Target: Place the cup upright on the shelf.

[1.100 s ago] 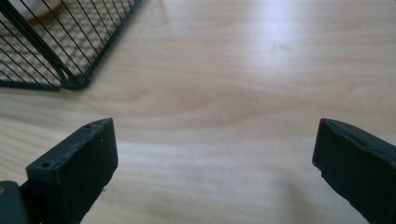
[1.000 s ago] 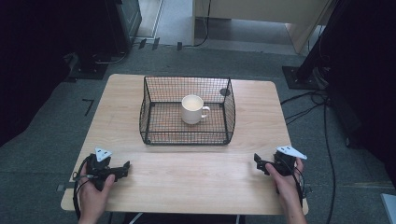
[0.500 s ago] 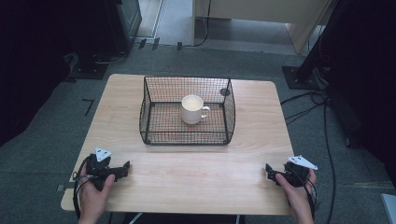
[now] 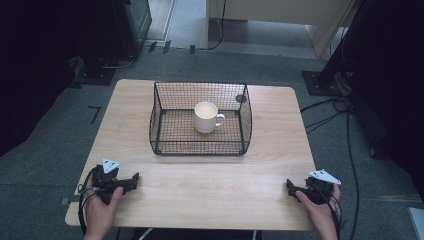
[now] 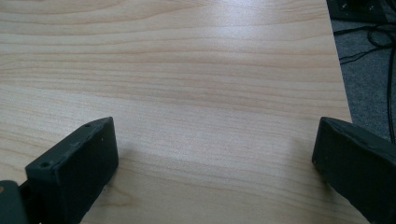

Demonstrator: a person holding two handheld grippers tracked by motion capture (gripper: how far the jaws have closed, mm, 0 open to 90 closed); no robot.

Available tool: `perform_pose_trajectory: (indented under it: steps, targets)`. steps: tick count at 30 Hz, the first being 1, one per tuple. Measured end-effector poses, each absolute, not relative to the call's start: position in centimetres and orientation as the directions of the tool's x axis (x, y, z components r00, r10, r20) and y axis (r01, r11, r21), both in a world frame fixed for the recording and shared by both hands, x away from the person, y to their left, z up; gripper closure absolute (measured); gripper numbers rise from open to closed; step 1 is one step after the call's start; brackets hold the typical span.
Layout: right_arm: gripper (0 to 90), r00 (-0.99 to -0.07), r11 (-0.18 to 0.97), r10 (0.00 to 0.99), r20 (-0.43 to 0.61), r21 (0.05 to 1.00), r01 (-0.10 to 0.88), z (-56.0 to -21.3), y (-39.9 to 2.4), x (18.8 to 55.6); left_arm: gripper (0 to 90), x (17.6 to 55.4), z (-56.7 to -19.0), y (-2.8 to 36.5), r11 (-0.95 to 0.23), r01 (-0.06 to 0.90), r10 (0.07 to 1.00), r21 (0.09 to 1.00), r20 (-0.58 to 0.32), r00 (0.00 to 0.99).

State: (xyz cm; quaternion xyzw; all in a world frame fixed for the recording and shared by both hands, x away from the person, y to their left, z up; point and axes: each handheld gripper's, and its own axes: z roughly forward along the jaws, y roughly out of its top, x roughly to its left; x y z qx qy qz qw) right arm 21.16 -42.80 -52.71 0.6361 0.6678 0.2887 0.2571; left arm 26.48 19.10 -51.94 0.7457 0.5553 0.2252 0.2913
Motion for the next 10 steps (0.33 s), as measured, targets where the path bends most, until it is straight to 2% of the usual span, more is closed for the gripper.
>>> perform_pose_trajectory:
  steps: [7, 10]
  targets:
    - [0.0, -0.054, 0.008, 0.998, 0.042, 0.716, 0.698, -52.66, -42.94, 21.15, 0.0, 26.48, -51.94, 19.11, -0.214, 0.697, 0.959, 0.684, 0.012, 0.282]
    - [0.0, -0.039, -0.055, 0.994, 0.106, 0.751, 0.658, -52.44, -43.13, 20.7, 0.0, 26.49, -51.93, 19.1, -0.214, 0.697, 0.959, 0.684, 0.012, 0.282]
